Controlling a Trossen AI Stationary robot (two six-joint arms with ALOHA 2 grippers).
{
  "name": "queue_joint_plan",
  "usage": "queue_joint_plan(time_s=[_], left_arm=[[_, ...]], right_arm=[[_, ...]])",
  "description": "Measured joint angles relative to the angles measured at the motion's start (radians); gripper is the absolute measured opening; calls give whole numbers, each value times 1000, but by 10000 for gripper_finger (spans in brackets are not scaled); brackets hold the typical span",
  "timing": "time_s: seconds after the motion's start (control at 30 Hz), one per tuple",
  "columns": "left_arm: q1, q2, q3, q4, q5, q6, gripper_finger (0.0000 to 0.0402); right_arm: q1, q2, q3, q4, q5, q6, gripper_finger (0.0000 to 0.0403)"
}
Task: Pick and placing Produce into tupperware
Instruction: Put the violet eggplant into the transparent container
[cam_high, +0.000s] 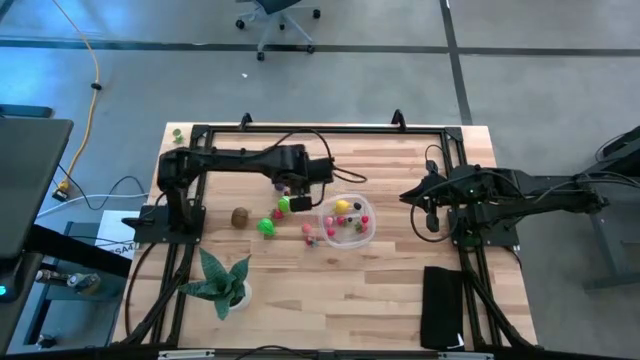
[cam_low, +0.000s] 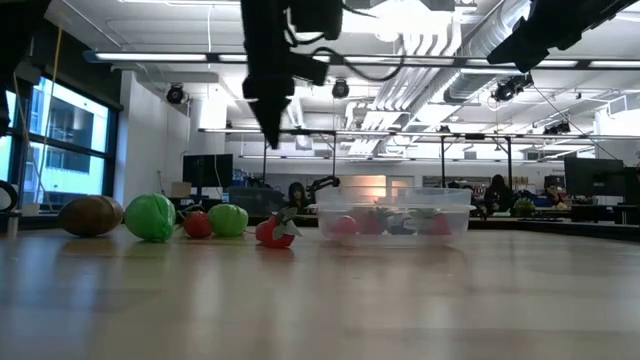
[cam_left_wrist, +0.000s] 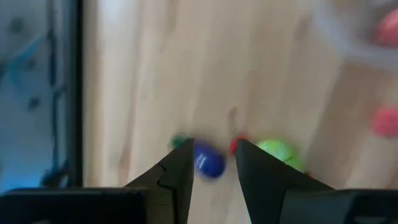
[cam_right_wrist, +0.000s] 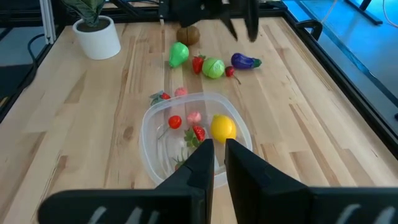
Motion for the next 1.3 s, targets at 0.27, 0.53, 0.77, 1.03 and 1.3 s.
queue_joint_plan(time_s=[0.27, 0.53, 0.77, 1.03, 1.3], left_arm=[[31, -16, -28, -154, -128, -361, 106], [144, -57, -264, 91, 69, -341, 106], [245, -190, -477, 309, 201, -316, 106], [319, -235, -586, 449, 375, -316, 106], [320, -235, -586, 453, 376, -291, 124]], right_arm=[[0, 0, 0, 0, 0, 0, 30], [0, 0, 0, 0, 0, 0, 30], [0, 0, 0, 0, 0, 0, 30], [0, 0, 0, 0, 0, 0, 30], [0, 0, 0, 0, 0, 0, 30]])
